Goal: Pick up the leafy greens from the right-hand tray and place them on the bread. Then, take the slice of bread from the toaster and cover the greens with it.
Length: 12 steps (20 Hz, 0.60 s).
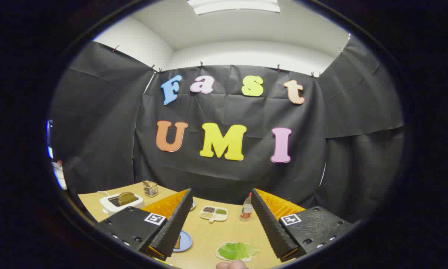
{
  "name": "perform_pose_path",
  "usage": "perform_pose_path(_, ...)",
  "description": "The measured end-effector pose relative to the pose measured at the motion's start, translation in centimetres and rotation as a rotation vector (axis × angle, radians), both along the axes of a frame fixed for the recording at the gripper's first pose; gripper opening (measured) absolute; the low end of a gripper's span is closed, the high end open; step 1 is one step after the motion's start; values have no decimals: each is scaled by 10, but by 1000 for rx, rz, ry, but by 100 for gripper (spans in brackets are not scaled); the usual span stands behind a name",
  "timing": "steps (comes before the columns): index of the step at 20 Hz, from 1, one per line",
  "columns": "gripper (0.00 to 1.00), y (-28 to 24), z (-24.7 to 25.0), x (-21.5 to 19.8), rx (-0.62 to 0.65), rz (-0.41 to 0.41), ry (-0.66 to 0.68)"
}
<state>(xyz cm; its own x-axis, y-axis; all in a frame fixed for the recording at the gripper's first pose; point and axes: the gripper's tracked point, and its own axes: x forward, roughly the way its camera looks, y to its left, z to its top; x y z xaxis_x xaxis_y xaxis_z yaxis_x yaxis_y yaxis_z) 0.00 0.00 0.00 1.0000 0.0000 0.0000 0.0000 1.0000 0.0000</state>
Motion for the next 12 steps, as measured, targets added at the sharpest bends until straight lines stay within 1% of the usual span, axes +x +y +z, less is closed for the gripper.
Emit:
perform_pose_path(3,95,-4,-3,3,8,6,2)
perform_pose_path(7,95,-10,-18,8,29,23,50)
perform_pose_path(12,95,-25,-39,9,34,15,99)
